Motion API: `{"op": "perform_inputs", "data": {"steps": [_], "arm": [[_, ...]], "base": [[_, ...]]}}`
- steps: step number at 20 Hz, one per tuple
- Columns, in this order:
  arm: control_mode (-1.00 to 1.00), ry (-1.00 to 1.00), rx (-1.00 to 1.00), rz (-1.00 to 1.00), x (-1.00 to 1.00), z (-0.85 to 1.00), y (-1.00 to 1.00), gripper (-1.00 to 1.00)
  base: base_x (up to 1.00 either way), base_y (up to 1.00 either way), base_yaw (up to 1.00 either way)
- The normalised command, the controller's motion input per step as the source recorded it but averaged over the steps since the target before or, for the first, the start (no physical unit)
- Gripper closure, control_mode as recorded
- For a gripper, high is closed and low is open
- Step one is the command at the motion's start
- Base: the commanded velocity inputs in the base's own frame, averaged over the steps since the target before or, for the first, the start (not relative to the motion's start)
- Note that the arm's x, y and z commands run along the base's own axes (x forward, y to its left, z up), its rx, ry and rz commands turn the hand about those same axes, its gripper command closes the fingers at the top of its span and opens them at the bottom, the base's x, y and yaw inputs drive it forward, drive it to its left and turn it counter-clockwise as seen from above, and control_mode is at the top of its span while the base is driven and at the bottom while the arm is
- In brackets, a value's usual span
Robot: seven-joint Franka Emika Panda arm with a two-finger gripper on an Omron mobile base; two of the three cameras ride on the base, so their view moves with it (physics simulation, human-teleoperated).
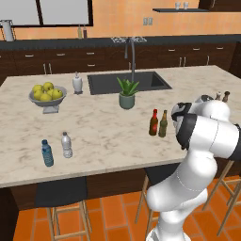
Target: Move the plastic bottles in the middle to the plastics group, and the glass bottles in the middle to the glass group.
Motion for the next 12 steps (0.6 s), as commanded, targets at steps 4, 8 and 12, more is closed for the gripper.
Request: {"op": "perform_inputs", "data": {"steps": [4, 8, 12], "arm": [[-1.00, 0.00, 0.00, 0.08, 0.02, 0.00, 0.00, -1.00], [-1.00, 0.00, 0.00, 0.09, 0.01, 0.00, 0.00, -1.00], [-1.00, 0.00, 0.00, 0.03, 0.00, 0.00, 0.00, 1.00]], "base": [[0.00, 0.00, 0.00], [0.00, 0.00, 0.00], [0.00, 0.00, 0.00]]}}
